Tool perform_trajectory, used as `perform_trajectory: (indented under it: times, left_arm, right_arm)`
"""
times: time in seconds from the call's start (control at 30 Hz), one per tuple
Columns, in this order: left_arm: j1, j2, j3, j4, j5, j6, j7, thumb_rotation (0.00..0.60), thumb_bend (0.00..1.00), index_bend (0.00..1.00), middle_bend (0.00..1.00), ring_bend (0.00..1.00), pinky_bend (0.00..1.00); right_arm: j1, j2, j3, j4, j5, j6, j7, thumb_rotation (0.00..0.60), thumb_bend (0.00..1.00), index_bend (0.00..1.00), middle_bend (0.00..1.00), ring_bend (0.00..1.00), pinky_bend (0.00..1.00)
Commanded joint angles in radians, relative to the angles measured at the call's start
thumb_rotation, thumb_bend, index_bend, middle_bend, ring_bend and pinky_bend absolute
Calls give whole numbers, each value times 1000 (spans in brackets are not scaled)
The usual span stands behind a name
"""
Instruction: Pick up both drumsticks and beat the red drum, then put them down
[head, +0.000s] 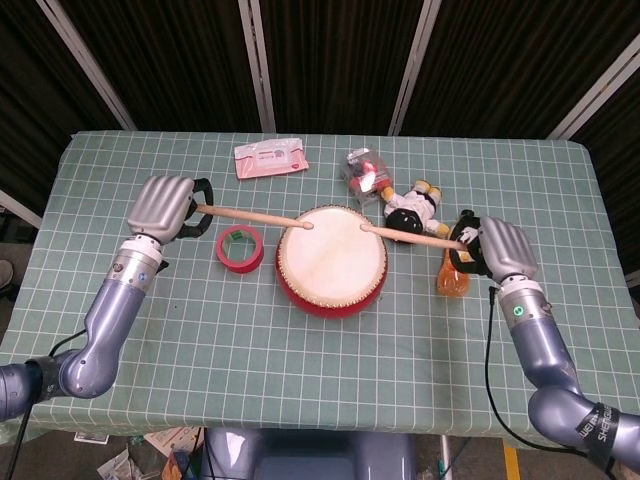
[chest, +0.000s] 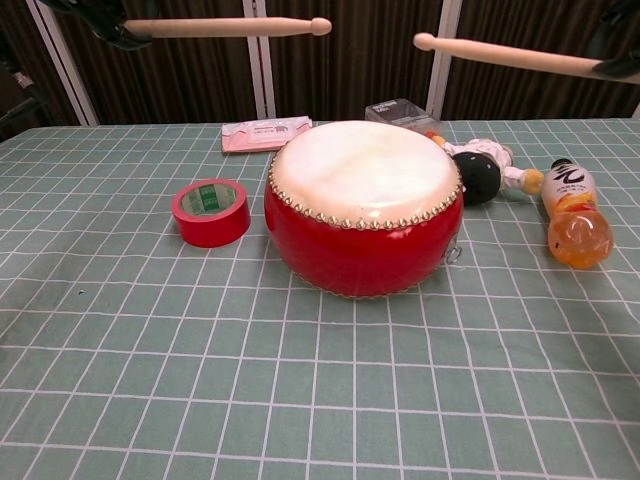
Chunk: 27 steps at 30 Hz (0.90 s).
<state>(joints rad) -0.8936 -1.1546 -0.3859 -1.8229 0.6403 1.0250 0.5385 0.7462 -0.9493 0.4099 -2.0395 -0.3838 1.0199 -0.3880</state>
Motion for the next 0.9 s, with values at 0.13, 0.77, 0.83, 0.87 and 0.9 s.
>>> perform_trajectory:
  times: [0.13, 0.77, 0.83, 0.87, 0.9]
  left_arm:
    - [10, 27, 13, 16, 33, -38, -65, 600, 561, 769, 1000, 1000, 1000]
    - [42, 47, 75, 77, 98, -79, -157, 600, 561, 770, 1000, 1000, 1000]
    - [34, 41, 74, 69, 93, -67, -145, 600, 561, 769, 1000, 1000, 1000]
    - [30, 37, 72, 63, 89, -60, -139, 600, 561, 769, 1000, 1000, 1000]
    - [24, 32, 70, 55, 83, -53, -133, 600, 561, 769, 1000, 1000, 1000]
  right_arm:
    - [67, -51, -25, 18, 25, 11, -40, 600, 594, 1000, 1000, 1000, 1000]
    - [189, -328, -239, 302, 32, 371, -482, 600, 595, 1000, 1000, 1000, 1000]
    - [169, -284, -211, 265, 1, 389, -432, 600, 595, 1000, 1000, 1000, 1000]
    - [156, -263, -202, 247, -14, 394, -407, 600, 595, 1000, 1000, 1000, 1000]
    - [141, -242, -192, 228, -29, 400, -378, 600, 595, 1000, 1000, 1000, 1000]
